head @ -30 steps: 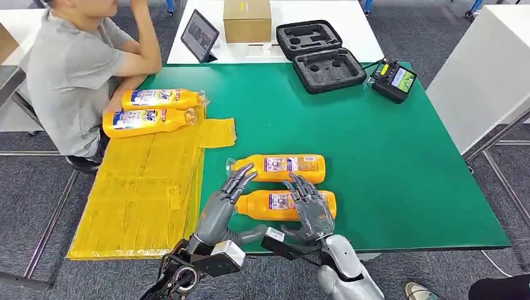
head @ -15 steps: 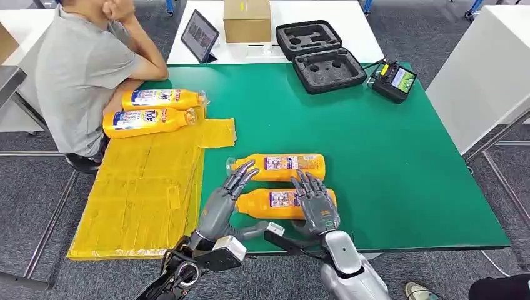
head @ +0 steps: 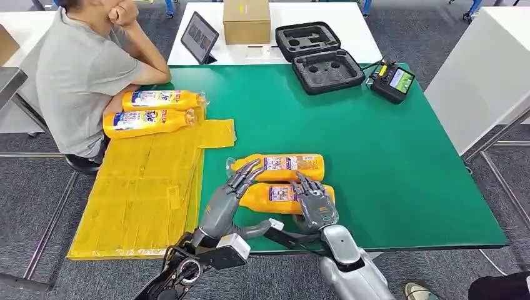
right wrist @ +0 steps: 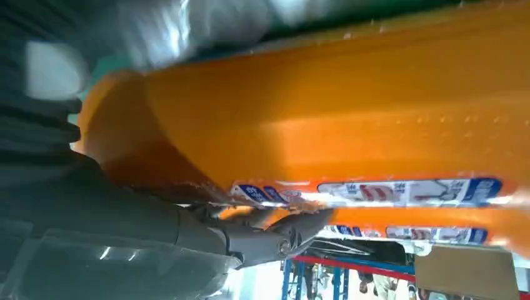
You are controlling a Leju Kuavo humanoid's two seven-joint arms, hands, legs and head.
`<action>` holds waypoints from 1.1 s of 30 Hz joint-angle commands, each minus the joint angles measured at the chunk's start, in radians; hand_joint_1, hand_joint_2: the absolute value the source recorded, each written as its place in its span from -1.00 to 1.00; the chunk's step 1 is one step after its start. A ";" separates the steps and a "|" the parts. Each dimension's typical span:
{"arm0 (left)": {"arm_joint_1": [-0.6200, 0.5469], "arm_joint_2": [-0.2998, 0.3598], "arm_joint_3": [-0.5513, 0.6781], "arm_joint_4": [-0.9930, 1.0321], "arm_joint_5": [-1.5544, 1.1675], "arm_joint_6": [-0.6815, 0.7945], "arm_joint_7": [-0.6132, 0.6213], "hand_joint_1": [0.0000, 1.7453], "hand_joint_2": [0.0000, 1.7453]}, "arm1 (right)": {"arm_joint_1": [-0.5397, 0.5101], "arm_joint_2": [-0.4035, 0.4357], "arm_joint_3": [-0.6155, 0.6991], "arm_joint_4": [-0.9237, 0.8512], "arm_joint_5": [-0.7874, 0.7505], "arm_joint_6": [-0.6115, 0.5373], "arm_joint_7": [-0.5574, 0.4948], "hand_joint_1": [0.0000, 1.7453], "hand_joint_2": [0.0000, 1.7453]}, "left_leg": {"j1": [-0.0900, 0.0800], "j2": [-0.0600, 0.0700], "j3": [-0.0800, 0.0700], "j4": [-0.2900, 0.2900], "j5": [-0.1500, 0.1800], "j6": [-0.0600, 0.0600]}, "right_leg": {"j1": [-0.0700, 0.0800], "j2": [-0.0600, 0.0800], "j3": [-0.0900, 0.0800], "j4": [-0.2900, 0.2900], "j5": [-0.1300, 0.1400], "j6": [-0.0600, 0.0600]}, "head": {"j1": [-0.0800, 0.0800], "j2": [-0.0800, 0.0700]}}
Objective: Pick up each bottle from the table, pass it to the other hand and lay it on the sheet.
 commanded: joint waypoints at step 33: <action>-0.062 -0.008 -0.035 0.116 -0.001 -0.024 -0.012 -1.00 1.00 | 0.040 -0.006 -0.126 0.167 -0.385 0.291 -0.297 1.00 1.00 | 0.002 0.011 0.047 0.002 -0.025 -0.001 | 0.003 0.011 0.034 0.000 -0.016 -0.004 | 0.000 0.000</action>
